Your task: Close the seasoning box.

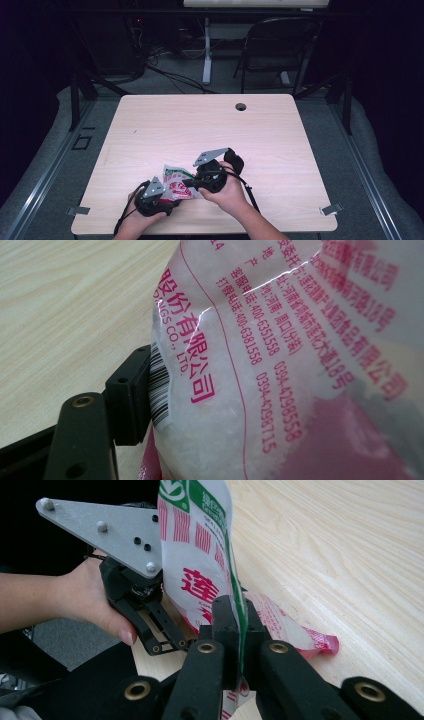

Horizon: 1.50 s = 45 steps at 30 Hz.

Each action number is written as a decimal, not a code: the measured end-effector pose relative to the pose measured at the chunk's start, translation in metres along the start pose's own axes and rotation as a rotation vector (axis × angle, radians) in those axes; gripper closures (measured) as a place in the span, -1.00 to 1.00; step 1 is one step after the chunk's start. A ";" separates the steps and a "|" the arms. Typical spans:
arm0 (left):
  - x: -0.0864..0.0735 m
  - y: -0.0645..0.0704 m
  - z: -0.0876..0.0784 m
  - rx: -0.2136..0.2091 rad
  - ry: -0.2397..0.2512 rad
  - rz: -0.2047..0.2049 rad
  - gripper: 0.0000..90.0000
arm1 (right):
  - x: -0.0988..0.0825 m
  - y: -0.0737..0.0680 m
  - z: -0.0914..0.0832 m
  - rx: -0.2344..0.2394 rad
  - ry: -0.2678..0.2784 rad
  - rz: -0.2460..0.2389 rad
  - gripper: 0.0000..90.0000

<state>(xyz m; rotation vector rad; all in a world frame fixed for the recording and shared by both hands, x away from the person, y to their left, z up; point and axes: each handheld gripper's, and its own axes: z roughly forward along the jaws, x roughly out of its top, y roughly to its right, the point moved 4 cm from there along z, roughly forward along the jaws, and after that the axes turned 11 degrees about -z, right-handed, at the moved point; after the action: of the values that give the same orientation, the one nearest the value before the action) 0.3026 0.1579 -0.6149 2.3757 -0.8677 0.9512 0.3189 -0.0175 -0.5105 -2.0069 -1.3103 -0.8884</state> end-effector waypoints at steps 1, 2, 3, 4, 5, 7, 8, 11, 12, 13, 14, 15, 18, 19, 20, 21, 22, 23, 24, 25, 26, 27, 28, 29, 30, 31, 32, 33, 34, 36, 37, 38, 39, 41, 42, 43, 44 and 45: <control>0.000 0.000 0.000 0.004 -0.005 0.001 -0.30 | 0.000 0.000 0.000 0.001 0.002 0.000 1.00; 0.000 0.001 0.000 0.006 -0.009 0.008 -0.27 | 0.000 0.000 0.000 0.002 -0.001 -0.002 1.00; 0.000 0.001 0.001 0.008 -0.009 0.013 -0.23 | -0.001 -0.001 0.000 0.001 -0.002 -0.002 1.00; 0.000 0.002 0.001 0.014 -0.011 0.018 -0.18 | -0.001 -0.001 0.000 0.001 -0.004 -0.005 1.00; 0.000 0.003 0.001 0.017 -0.008 0.028 -0.15 | -0.001 -0.001 0.000 -0.001 -0.008 -0.008 1.00; 0.000 0.003 0.001 0.018 -0.005 0.037 -0.08 | -0.001 -0.001 0.000 0.001 -0.003 -0.005 1.00; 0.000 0.003 0.001 0.019 -0.001 0.035 -0.06 | -0.001 -0.001 0.000 0.002 0.003 -0.001 1.00; 0.000 0.003 0.001 0.017 -0.001 0.037 -0.01 | -0.001 0.000 0.000 0.000 0.002 -0.001 1.00; 0.000 0.003 0.000 0.017 0.000 0.038 0.02 | -0.001 0.000 0.000 -0.001 0.003 0.002 1.00; 0.000 0.003 0.000 0.018 -0.003 0.041 0.03 | -0.001 0.000 0.000 -0.001 0.006 0.004 1.00; -0.001 0.004 0.000 0.020 -0.002 0.043 0.05 | -0.001 0.000 -0.001 -0.001 0.007 0.005 1.00; -0.001 0.004 0.000 0.022 0.000 0.044 0.08 | -0.001 0.000 -0.001 -0.001 0.009 0.007 1.00; -0.001 0.004 0.000 0.029 0.003 0.048 0.12 | -0.001 0.001 -0.001 0.000 0.008 0.007 1.00; -0.001 0.004 0.000 0.030 0.003 0.048 0.13 | -0.001 0.001 -0.002 -0.001 0.007 0.006 1.00; -0.001 0.004 -0.001 0.031 0.004 0.048 0.13 | -0.001 0.001 -0.002 -0.002 0.004 0.004 1.00; -0.001 0.004 -0.001 0.031 0.004 0.047 0.14 | 0.000 0.001 -0.002 -0.003 0.006 0.006 1.00; 0.000 0.004 -0.001 0.031 0.006 0.045 0.14 | 0.000 0.001 -0.002 -0.003 0.005 0.004 1.00; 0.000 0.004 -0.001 0.031 0.008 0.043 0.15 | 0.000 0.001 -0.002 -0.006 0.007 0.005 1.00; 0.000 0.004 -0.001 0.032 0.008 0.042 0.15 | 0.000 0.001 -0.002 -0.005 0.006 0.003 1.00; -0.001 0.005 -0.001 0.034 0.007 0.042 0.15 | 0.000 0.001 -0.002 -0.006 0.006 0.003 1.00; -0.001 0.005 -0.001 0.037 0.007 0.045 0.15 | 0.000 0.001 -0.003 -0.007 0.005 0.001 1.00; -0.001 0.005 -0.001 0.036 0.008 0.045 0.15 | 0.000 0.001 -0.003 -0.006 0.007 0.003 1.00; -0.001 0.005 -0.001 0.044 0.013 0.046 0.16 | 0.000 0.001 -0.003 -0.006 0.008 0.003 1.00; -0.001 0.005 -0.001 0.043 0.013 0.048 0.16 | 0.000 0.001 -0.003 -0.006 0.007 0.000 1.00; 0.000 0.005 -0.001 0.040 0.016 0.048 0.16 | 0.000 0.001 -0.003 -0.006 0.008 0.001 1.00; 0.000 0.005 -0.001 0.046 0.021 0.052 0.16 | 0.000 0.001 -0.003 -0.006 0.012 0.004 1.00; 0.000 0.006 -0.002 0.049 0.021 0.053 0.17 | 0.000 0.001 -0.004 -0.005 0.011 0.003 1.00; 0.000 0.006 -0.002 0.049 0.021 0.053 0.17 | 0.000 0.001 -0.004 -0.005 0.013 0.002 1.00; 0.001 0.006 -0.003 0.063 0.019 0.061 0.18 | 0.000 0.001 -0.004 -0.007 0.018 0.005 1.00; 0.003 0.006 -0.004 0.072 0.021 0.069 0.19 | 0.001 0.001 -0.006 -0.004 0.021 0.002 1.00; 0.003 0.007 -0.005 0.082 0.023 0.071 0.19 | 0.001 0.001 -0.006 -0.003 0.024 0.005 1.00; 0.004 0.007 -0.006 0.087 0.021 0.072 0.20 | 0.001 0.001 -0.006 -0.002 0.031 0.008 1.00; 0.005 0.007 -0.007 0.089 0.021 0.077 0.20 | 0.002 0.001 -0.007 -0.001 0.033 0.008 1.00; 0.007 0.008 -0.009 0.096 0.021 0.082 0.21 | 0.002 0.001 -0.009 0.002 0.036 0.006 1.00; 0.008 0.009 -0.009 0.099 0.022 0.085 0.21 | 0.002 0.001 -0.010 0.002 0.041 0.005 1.00; 0.008 0.009 -0.010 0.099 0.022 0.085 0.21 | 0.002 0.001 -0.011 0.000 0.043 0.004 1.00; 0.009 0.010 -0.010 0.101 0.022 0.086 0.22 | 0.003 0.001 -0.012 0.000 0.049 0.004 1.00; 0.010 0.011 -0.010 0.102 0.022 0.091 0.22 | 0.003 0.002 -0.013 0.002 0.045 0.005 1.00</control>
<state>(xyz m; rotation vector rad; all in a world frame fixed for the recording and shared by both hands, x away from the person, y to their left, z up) 0.2961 0.1526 -0.5991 2.4240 -0.9467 1.0793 0.3184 -0.0265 -0.5007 -1.9764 -1.2807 -0.9241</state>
